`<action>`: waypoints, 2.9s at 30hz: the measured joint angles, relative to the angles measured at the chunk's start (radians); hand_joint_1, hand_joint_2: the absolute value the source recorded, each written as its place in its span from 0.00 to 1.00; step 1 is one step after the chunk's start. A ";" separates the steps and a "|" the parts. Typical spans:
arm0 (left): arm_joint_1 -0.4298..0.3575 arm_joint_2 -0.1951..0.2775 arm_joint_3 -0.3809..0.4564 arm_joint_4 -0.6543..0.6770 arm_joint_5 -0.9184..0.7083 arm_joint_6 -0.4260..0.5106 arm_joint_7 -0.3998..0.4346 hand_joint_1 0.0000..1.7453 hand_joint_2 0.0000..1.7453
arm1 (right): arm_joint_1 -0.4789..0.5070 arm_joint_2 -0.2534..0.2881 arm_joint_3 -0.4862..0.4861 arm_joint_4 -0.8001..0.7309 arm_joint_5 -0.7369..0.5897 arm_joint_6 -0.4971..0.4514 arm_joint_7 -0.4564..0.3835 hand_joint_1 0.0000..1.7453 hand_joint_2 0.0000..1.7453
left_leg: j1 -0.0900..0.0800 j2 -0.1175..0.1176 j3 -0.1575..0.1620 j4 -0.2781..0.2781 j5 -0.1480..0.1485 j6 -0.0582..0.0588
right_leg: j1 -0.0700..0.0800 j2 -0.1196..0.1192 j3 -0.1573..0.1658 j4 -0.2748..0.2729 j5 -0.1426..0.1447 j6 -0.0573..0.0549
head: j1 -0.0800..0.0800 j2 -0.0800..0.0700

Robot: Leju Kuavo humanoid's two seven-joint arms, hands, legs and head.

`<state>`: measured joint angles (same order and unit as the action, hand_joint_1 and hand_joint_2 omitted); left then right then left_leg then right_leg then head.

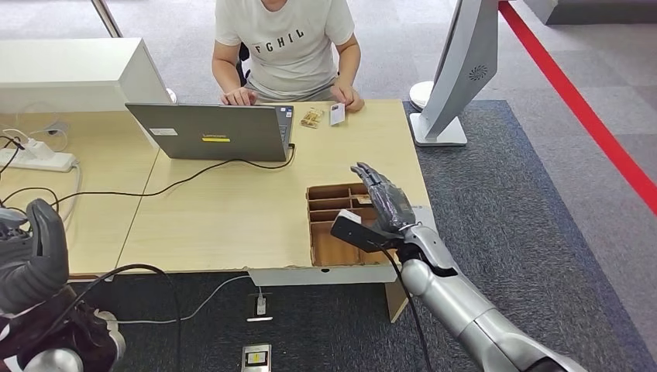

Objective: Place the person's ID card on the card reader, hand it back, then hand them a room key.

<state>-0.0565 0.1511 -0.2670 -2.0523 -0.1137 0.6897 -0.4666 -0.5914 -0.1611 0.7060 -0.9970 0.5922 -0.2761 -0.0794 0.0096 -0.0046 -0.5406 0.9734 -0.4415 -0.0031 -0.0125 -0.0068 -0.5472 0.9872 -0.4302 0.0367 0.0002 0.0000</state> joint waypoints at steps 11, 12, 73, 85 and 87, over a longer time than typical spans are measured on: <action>0.036 0.000 0.013 -0.009 -0.027 0.000 0.010 0.00 1.00 | 0.029 -0.042 0.014 0.043 0.018 0.002 0.035 0.64 1.00 | 0.000 0.000 0.000 0.000 0.000 0.000 | 0.000 0.000 0.000 0.000 0.000 0.000 | 0.000 0.000; 0.042 0.000 0.015 -0.012 -0.032 0.000 0.013 0.00 1.00 | 0.030 -0.044 0.014 0.046 0.020 0.003 0.035 0.83 1.00 | 0.000 0.000 0.000 0.000 0.000 0.000 | 0.000 0.000 0.000 0.000 0.000 0.000 | 0.000 0.000; 0.068 -0.004 0.034 -0.049 -0.050 0.000 0.007 0.00 1.00 | -0.090 -0.090 -0.018 -0.169 0.056 -0.059 0.041 1.00 1.00 | 0.000 0.000 0.000 0.000 0.000 0.000 | 0.000 0.000 0.000 0.000 0.000 0.000 | 0.000 0.000; 0.064 -0.017 0.033 -0.047 0.008 0.000 -0.037 0.00 1.00 | -0.278 0.051 0.000 0.030 0.041 -0.053 -0.025 1.00 1.00 | 0.000 0.000 0.000 0.000 0.001 0.000 | 0.000 0.000 0.000 0.001 0.000 0.000 | 0.000 0.000; 0.058 -0.017 0.032 -0.046 0.020 0.000 -0.039 0.00 1.00 | -0.303 0.077 0.006 0.077 0.044 -0.054 -0.024 1.00 1.00 | 0.000 0.000 0.000 0.000 0.001 0.000 | 0.000 0.000 0.000 0.001 0.000 0.000 | 0.000 0.000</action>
<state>0.0017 0.1336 -0.2353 -2.0979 -0.0938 0.6897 -0.5056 -0.8945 -0.0840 0.7118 -0.9199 0.6358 -0.3298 -0.1038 0.0098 -0.0046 -0.5408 0.9733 -0.4405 -0.0034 -0.0123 -0.0069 -0.5471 0.9878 -0.4299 0.0368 0.0003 0.0000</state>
